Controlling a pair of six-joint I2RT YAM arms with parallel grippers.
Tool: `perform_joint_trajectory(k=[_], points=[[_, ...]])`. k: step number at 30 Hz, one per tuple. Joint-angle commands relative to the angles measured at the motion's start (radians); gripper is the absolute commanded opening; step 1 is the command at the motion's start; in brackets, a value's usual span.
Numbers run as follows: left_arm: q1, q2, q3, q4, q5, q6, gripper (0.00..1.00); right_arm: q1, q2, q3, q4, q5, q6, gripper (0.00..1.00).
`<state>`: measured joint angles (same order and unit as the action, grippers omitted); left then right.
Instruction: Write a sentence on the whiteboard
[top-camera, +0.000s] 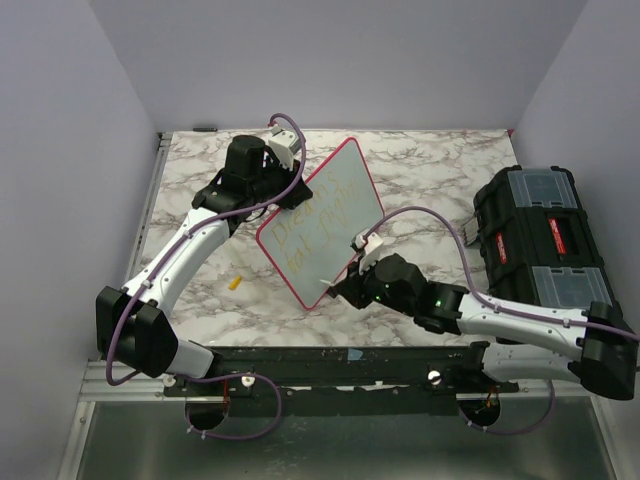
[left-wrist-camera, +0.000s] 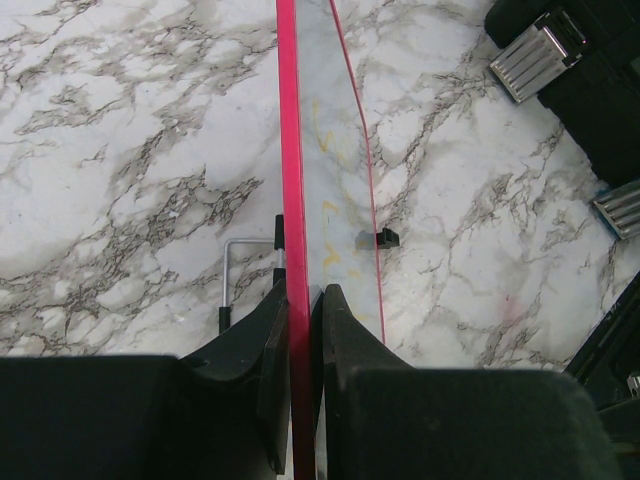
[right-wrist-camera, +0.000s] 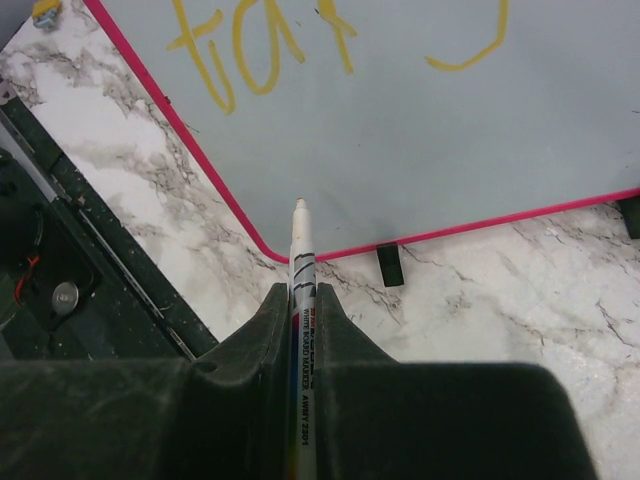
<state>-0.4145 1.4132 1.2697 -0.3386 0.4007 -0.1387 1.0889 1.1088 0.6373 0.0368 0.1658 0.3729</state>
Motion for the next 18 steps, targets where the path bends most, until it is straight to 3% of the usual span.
perform_joint_trajectory(k=[1, 18], points=[[-0.017, 0.054, -0.036, -0.059, -0.077, 0.126, 0.0, 0.016, 0.031, -0.014, 0.067, 0.037, -0.009, 0.01], [-0.017, 0.054, -0.037, -0.06, -0.076, 0.126, 0.0, 0.022, 0.189, -0.001, 0.216, 0.083, 0.013, 0.01]])
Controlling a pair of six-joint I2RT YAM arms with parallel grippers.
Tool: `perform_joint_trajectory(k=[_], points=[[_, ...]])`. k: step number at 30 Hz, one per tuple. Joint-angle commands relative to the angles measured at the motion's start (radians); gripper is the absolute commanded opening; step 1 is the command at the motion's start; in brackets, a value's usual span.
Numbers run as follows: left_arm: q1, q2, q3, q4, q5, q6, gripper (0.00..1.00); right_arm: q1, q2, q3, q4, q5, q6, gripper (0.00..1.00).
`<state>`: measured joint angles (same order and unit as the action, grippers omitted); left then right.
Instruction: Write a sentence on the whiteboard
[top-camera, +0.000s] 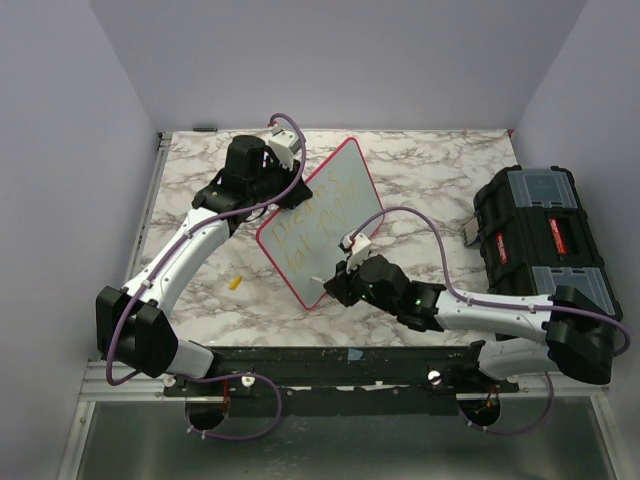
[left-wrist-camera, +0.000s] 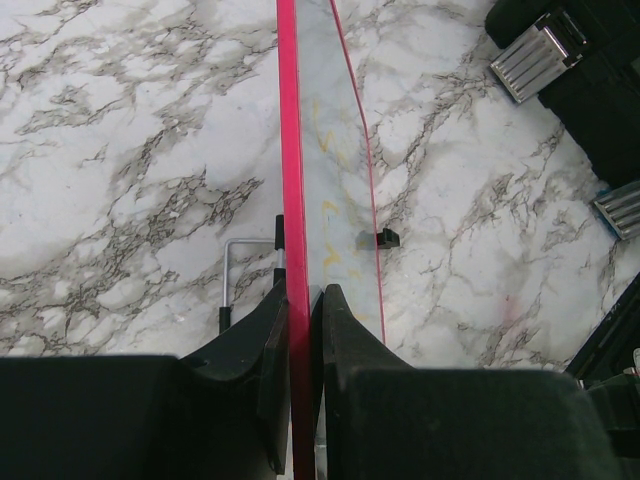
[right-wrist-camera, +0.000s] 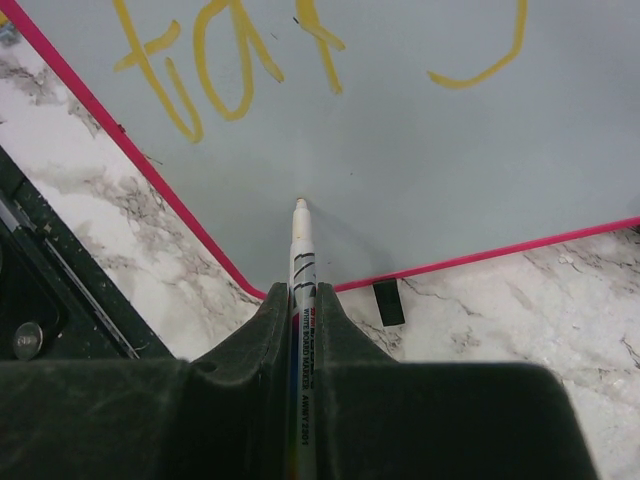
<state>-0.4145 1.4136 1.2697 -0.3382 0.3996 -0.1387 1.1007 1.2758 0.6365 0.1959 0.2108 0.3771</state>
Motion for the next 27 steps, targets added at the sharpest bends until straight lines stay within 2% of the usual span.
perform_joint_trajectory(k=[1, 20, 27], points=[[-0.017, 0.053, -0.036, -0.061, -0.074, 0.126, 0.0, 0.009, 0.027, -0.003, 0.056, 0.039, 0.01, 0.01], [-0.017, 0.052, -0.035, -0.061, -0.071, 0.126, 0.0, 0.009, 0.058, -0.076, 0.032, 0.019, 0.055, 0.01], [-0.017, 0.054, -0.033, -0.061, -0.071, 0.126, 0.0, 0.009, 0.053, -0.053, 0.023, 0.022, 0.054, 0.01]])
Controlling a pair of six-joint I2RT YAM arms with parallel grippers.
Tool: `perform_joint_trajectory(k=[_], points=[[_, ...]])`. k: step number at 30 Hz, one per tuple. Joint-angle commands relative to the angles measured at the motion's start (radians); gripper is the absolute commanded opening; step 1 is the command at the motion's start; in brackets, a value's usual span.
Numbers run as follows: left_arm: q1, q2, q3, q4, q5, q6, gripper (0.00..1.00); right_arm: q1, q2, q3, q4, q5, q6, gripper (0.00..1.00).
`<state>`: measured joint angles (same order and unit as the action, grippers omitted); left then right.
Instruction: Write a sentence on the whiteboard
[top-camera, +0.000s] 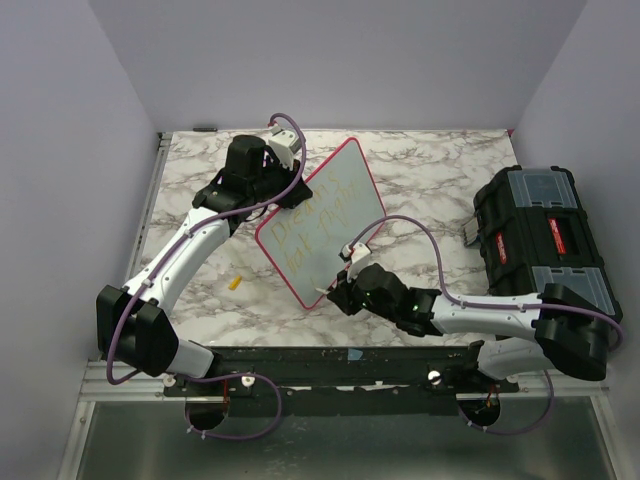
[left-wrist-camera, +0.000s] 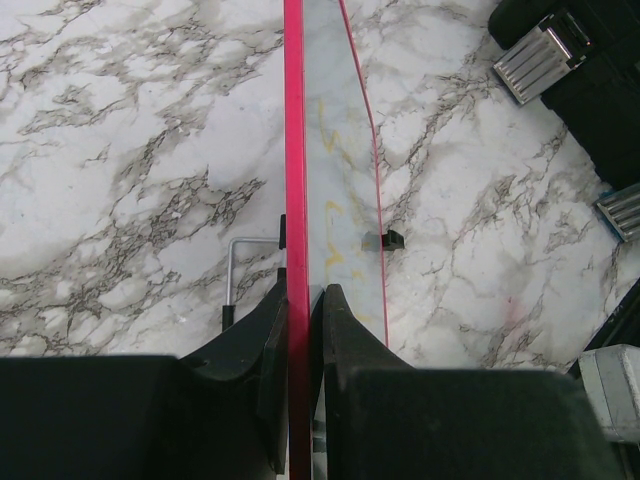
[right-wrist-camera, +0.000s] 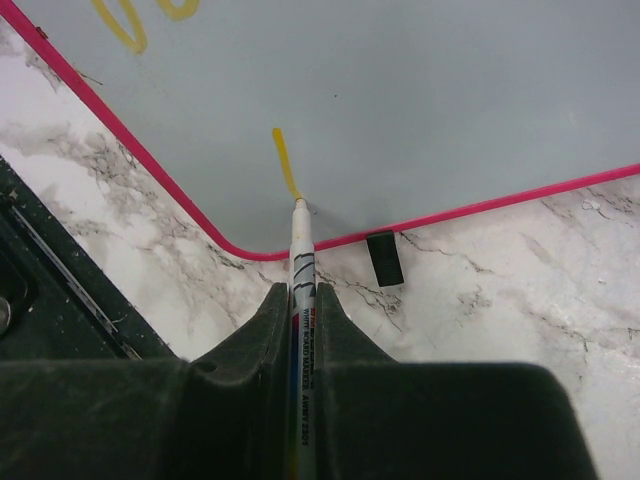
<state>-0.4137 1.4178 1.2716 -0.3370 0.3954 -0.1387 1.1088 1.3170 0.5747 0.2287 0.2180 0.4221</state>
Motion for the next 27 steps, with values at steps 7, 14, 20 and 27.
perform_joint_trajectory(k=[7, 14, 20, 27], points=[[-0.017, 0.05, -0.035, -0.063, -0.067, 0.126, 0.0, 0.001, -0.006, 0.076, -0.047, 0.028, -0.004, 0.01], [-0.017, 0.047, -0.036, -0.062, -0.065, 0.125, 0.0, 0.001, 0.03, 0.131, -0.069, 0.075, -0.024, 0.01], [-0.017, 0.043, -0.037, -0.061, -0.065, 0.125, 0.0, 0.001, 0.057, 0.187, -0.111, 0.17, -0.011, 0.01], [-0.018, 0.043, -0.039, -0.059, -0.064, 0.125, 0.0, 0.001, 0.04, 0.203, -0.131, 0.201, -0.01, 0.01]])
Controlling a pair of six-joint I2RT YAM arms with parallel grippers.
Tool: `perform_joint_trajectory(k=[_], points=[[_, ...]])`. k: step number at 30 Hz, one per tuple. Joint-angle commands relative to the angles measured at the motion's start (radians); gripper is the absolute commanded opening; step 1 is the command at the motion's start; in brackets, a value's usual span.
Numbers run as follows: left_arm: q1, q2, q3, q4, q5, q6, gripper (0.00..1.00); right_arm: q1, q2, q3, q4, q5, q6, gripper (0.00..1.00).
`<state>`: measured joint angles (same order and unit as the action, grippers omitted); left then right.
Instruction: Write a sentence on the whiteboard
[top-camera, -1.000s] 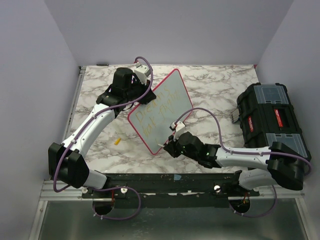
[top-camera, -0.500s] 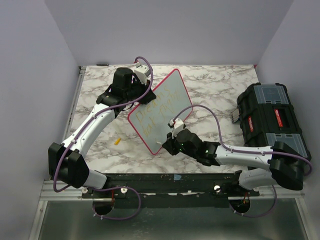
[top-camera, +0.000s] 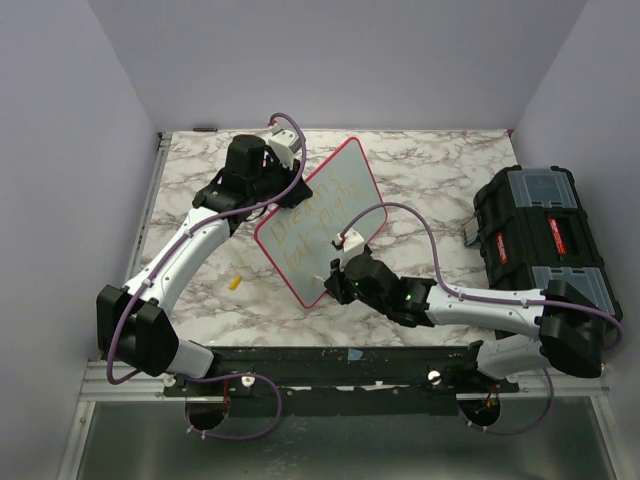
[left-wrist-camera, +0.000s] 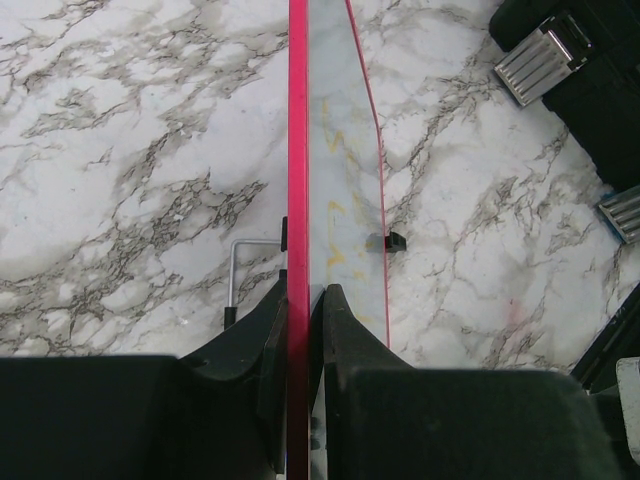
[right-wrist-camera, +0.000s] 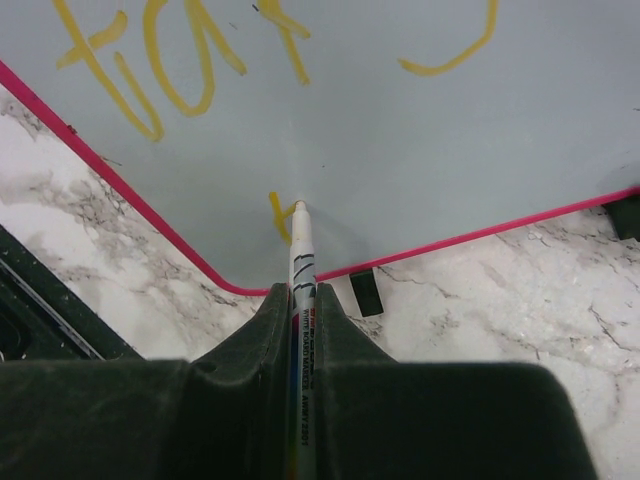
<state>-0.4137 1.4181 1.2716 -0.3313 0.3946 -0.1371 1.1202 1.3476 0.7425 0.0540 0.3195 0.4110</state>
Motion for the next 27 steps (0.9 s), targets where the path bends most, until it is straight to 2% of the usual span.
perform_joint_trajectory(k=[1, 27], points=[[-0.017, 0.043, -0.039, -0.065, -0.063, 0.123, 0.0, -0.011, 0.006, 0.035, 0.044, 0.1, 0.001, 0.01], [-0.017, 0.044, -0.037, -0.068, -0.063, 0.122, 0.0, -0.01, 0.002, -0.069, 0.024, 0.082, 0.07, 0.01]])
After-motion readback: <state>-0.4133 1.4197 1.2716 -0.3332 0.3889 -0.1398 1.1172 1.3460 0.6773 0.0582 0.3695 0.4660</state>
